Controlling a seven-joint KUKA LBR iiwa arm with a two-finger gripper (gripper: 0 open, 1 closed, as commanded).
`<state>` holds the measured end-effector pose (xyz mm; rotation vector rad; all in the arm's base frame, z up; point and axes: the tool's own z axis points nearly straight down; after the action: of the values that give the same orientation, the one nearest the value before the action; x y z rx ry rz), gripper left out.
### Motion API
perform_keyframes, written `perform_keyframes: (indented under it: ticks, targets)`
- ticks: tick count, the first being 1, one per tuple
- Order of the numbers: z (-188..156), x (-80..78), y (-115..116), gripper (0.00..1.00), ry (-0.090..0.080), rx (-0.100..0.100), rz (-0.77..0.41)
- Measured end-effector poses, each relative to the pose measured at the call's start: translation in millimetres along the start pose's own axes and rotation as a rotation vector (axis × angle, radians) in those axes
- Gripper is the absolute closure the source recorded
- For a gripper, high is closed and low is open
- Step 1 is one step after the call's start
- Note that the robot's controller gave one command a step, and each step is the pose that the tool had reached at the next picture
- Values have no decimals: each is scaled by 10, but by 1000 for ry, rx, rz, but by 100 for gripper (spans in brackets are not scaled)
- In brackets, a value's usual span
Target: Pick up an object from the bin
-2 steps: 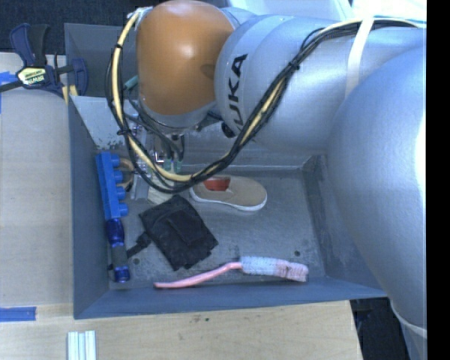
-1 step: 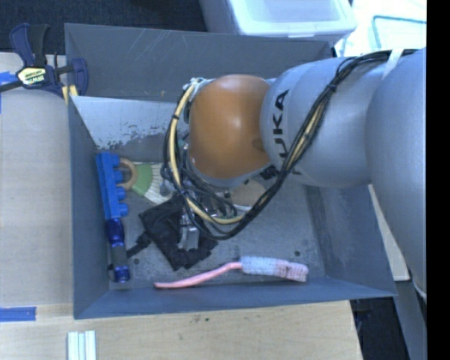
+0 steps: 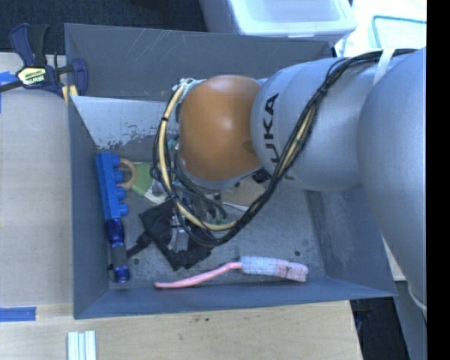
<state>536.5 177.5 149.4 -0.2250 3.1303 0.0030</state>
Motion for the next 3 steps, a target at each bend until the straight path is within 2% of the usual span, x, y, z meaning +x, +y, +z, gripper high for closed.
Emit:
perform_keyframes:
  ticks: [1, 2, 3]
  targets:
    - [183, -197, -182, 0, -3, 1, 61]
    - [786, -309, -254, 0, -4, -2, 111]
    - [771, -236, -339, 100, -15, -4, 199]
